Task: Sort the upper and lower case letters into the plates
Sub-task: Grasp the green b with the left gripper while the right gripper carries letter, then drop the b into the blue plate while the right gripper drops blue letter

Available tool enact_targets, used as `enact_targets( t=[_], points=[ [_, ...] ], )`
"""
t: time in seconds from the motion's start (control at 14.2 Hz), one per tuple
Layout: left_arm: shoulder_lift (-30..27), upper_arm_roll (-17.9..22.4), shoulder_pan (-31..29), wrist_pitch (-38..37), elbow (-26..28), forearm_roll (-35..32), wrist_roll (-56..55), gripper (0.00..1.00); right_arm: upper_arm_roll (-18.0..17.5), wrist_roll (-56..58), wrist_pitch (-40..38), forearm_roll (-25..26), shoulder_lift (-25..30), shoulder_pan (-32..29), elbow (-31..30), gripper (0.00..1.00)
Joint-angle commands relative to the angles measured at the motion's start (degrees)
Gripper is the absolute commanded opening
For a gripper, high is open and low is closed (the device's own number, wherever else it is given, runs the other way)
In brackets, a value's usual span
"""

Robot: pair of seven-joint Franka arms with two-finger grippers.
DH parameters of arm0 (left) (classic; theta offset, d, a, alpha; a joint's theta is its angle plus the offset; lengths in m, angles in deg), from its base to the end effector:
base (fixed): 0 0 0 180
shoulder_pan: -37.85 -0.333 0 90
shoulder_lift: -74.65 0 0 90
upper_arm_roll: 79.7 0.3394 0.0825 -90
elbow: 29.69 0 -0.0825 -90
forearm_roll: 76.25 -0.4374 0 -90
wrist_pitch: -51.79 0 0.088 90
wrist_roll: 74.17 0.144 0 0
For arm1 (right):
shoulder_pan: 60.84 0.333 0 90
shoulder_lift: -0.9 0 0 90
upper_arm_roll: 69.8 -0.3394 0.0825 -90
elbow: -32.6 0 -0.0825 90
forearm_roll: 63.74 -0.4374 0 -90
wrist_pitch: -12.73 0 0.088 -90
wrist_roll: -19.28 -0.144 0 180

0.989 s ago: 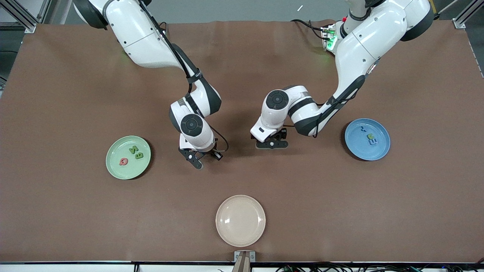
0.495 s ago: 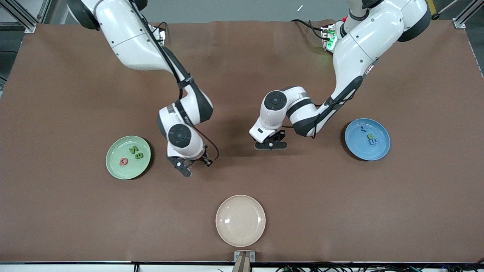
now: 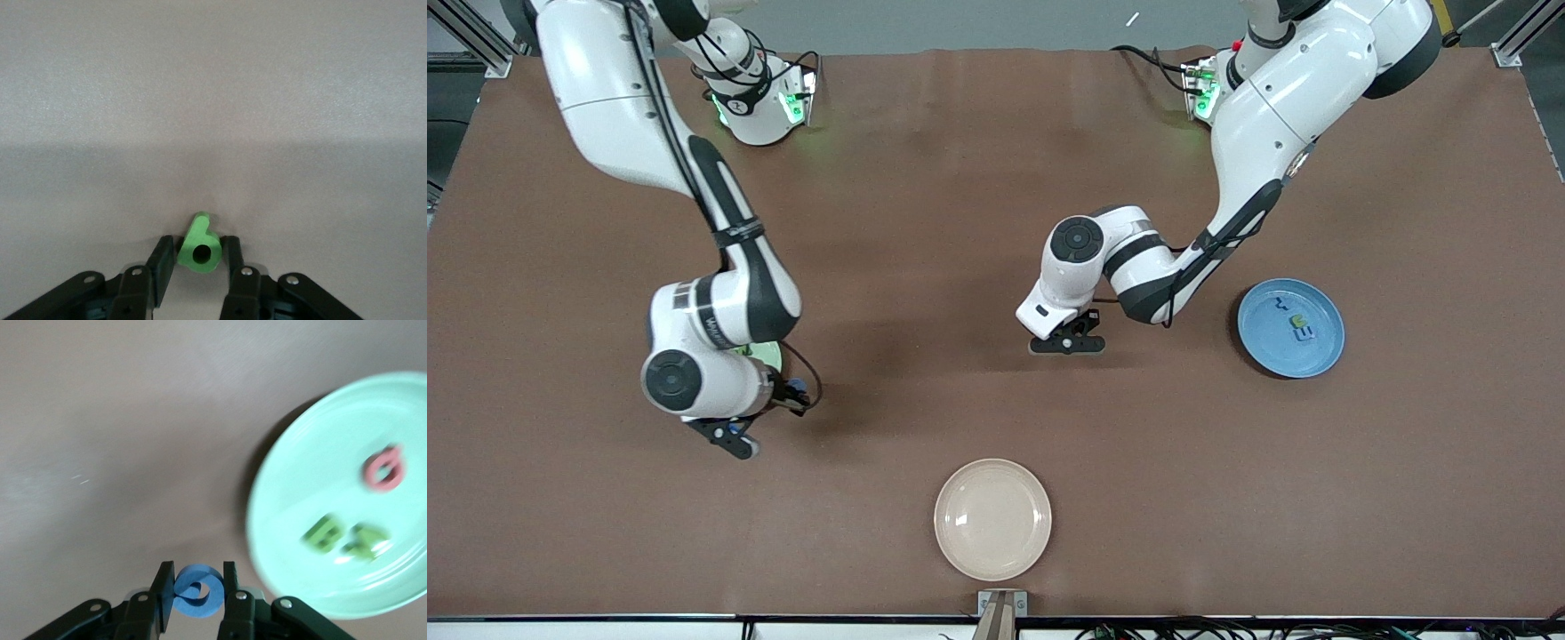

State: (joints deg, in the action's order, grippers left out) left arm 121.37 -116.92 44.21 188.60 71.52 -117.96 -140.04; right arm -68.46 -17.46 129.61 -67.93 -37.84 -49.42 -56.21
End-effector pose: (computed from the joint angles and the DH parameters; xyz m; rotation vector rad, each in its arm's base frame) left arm 0.5382 -0.4584 0.1166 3.1239 0.0157 0.0867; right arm 0.7210 0.1364 0.1873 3.0004 -0.7672 -0.2938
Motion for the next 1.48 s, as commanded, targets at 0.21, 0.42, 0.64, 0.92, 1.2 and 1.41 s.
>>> enact_targets(
  t=[0.21,0.42,0.64,0.92,1.2,1.41],
  points=[
    [0.12,1.1,0.93,0.03,-0.84,-0.3,-1.37,0.16,-1.08,8.78,2.65,2.6,3.23,-4.91,-6.72,0.0],
    [-1.19,0.92,-0.38,-0.14,-0.84,-0.3,-1.29,0.14,-1.08,10.02,5.11,3.49,3.94,-6.06,-9.18,0.0],
    [-4.87,0.14,-3.1,-2.24,0.04,0.23,-0.41,0.13,-1.08,11.86,7.13,4.1,3.76,-7.11,-10.23,0.0],
    [-8.04,-7.92,-14.41,-8.03,2.58,0.4,4.49,0.12,-1.08,14.24,11.53,4.19,3.67,-7.9,-12.88,0.01],
    [-10.33,-19.01,-32.86,-12.19,9.6,0.4,14.51,0.12,-1.08,14.24,11.19,4.1,3.58,-8.25,-12.88,0.68],
    [-10.51,-23.68,-45.0,-12.19,14.53,-0.56,21.02,0.12,-1.17,14.33,8.48,4.1,4.37,-8.6,-12.18,1.0]
  ],
)
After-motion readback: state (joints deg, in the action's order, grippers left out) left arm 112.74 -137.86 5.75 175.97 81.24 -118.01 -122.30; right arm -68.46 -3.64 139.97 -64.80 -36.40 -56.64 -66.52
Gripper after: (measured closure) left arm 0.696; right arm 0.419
